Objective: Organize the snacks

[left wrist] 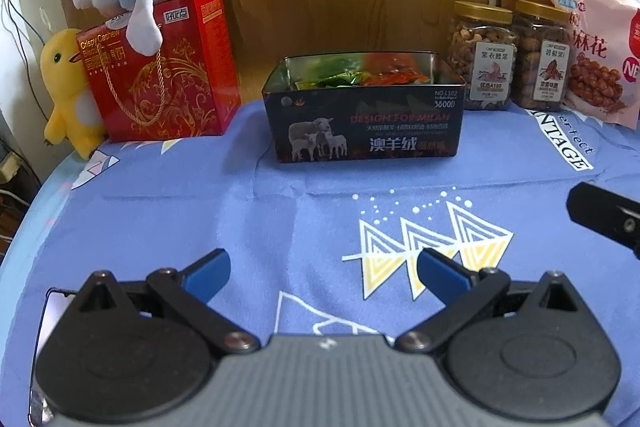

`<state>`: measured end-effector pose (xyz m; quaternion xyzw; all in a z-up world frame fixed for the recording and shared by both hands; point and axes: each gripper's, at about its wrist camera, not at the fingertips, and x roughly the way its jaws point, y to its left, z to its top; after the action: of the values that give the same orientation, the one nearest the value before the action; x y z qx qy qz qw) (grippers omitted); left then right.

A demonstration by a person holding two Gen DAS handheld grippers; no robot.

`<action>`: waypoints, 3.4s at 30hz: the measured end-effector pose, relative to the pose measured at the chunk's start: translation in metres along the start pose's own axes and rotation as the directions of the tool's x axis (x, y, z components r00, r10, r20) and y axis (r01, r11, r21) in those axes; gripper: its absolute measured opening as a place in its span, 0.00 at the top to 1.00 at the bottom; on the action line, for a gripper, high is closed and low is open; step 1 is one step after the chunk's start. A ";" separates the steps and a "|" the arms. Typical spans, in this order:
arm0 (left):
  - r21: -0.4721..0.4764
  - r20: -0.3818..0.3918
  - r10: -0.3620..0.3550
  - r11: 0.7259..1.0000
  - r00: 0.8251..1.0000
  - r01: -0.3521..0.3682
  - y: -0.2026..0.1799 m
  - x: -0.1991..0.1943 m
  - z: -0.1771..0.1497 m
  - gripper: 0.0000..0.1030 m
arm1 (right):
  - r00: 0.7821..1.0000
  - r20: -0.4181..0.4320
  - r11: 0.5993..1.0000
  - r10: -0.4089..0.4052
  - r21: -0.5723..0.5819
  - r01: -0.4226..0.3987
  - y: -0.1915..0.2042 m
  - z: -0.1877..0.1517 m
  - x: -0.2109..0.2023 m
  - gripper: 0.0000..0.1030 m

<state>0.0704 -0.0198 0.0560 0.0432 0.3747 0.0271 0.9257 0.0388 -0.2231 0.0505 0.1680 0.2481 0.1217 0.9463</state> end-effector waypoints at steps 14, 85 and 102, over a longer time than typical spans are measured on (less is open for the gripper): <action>-0.011 0.015 -0.018 1.000 1.000 0.018 0.008 -0.003 0.000 0.00 | 1.000 0.018 0.998 -0.025 -0.050 0.026 0.011 0.001 0.000 0.16; -0.067 0.003 -0.078 0.995 0.997 0.078 0.030 0.001 -0.014 0.00 | 0.998 -0.044 0.995 -0.045 -0.089 0.041 0.034 -0.012 0.010 0.20; -0.056 0.008 -0.062 0.997 0.998 0.062 0.024 -0.004 -0.012 0.00 | 0.999 -0.026 0.996 -0.021 -0.086 0.019 0.029 -0.011 0.003 0.20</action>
<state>0.0587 0.0039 0.0530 0.0058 0.3719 0.0088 0.9282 0.0319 -0.1931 0.0510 0.1229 0.2573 0.1249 0.9503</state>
